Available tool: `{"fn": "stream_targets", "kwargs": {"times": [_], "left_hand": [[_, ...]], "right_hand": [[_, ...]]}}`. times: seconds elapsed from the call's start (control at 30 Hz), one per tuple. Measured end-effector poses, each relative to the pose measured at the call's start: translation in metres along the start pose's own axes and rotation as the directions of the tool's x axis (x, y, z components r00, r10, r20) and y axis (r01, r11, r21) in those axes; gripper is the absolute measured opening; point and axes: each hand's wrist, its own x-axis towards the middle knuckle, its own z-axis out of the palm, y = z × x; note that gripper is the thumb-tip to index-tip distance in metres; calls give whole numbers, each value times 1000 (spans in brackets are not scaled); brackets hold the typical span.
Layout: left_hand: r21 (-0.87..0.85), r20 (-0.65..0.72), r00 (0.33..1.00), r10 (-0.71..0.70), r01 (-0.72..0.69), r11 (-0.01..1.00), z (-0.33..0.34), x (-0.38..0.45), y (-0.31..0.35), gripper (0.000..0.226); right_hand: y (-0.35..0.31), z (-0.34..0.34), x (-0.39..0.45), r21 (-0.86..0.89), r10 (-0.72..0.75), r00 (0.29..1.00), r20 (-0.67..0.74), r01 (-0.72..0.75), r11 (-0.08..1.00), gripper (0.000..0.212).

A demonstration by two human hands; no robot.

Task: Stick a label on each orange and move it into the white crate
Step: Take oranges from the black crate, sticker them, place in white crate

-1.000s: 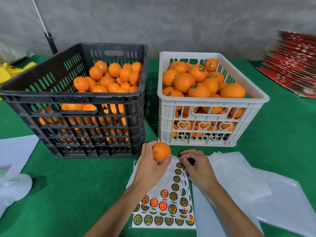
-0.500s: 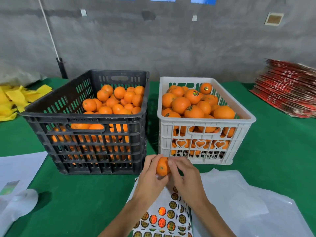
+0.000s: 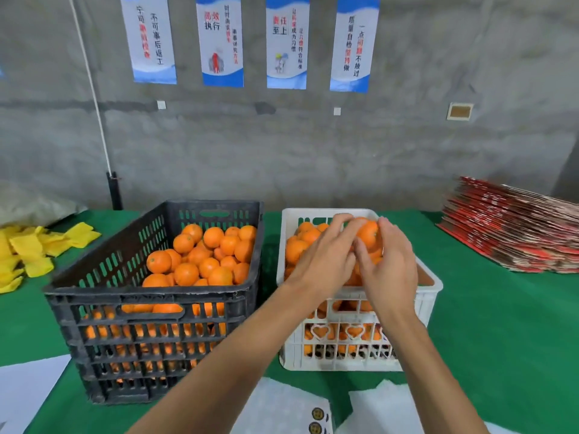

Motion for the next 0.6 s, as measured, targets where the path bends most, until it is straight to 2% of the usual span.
{"fn": "stream_targets", "kwargs": {"times": [0.07, 0.1, 0.17, 0.23, 0.27, 0.3, 0.37, 0.4, 0.47, 0.5, 0.53, 0.57, 0.6], "left_hand": [[87, 21, 999, -47, 45, 995, -10, 9, -14, 54], [120, 2, 996, -93, 92, 988, -17, 9, -26, 52], [179, -57, 972, -230, 237, 955, -38, 2, -60, 47], [264, -29, 902, -431, 422, 867, -65, -8, -104, 42], [348, 41, 829, -557, 511, 786, -81, -14, -125, 41], [467, 132, 718, -684, 563, 681, -97, -22, -145, 42], [702, 282, 408, -868, 530, 476, -129, -40, -171, 47], [788, 309, 266, -913, 465, 402, -146, -51, -181, 48], [863, 246, 69, -967, 438, 251, -179, -74, -203, 47], [863, 214, 22, -977, 464, 200, -189, -84, -216, 48], [867, 221, -12, -975, 460, 191, -195, -89, -226, 49], [873, 244, -25, -969, 440, 209, -198, -89, -228, 50], [876, 221, 1, -975, 439, 199, -196, -85, -225, 53]], "right_hand": [[5, 3, 15, -106, -16, 993, 117, 28, 994, 46], [6, 8, 17, -104, -30, 984, 175, 49, 993, 45], [1, 20, 11, 7, -106, 962, 251, 108, 994, 40], [-13, 37, -1, 153, -196, 935, 294, 156, 976, 34], [-21, 46, -9, 218, -226, 924, 307, 163, 962, 31], [-29, 54, -15, 270, -247, 916, 314, 163, 949, 29], [-43, 69, -27, 341, -261, 906, 332, 142, 929, 26], [-48, 75, -32, 364, -262, 900, 349, 128, 922, 26], [-53, 83, -40, 394, -270, 885, 379, 110, 913, 27], [-54, 85, -44, 407, -275, 879, 391, 103, 908, 27], [-54, 87, -47, 418, -275, 874, 400, 93, 904, 27], [-53, 89, -50, 428, -271, 873, 405, 80, 900, 27], [-52, 90, -52, 437, -263, 874, 407, 67, 897, 26]]}}
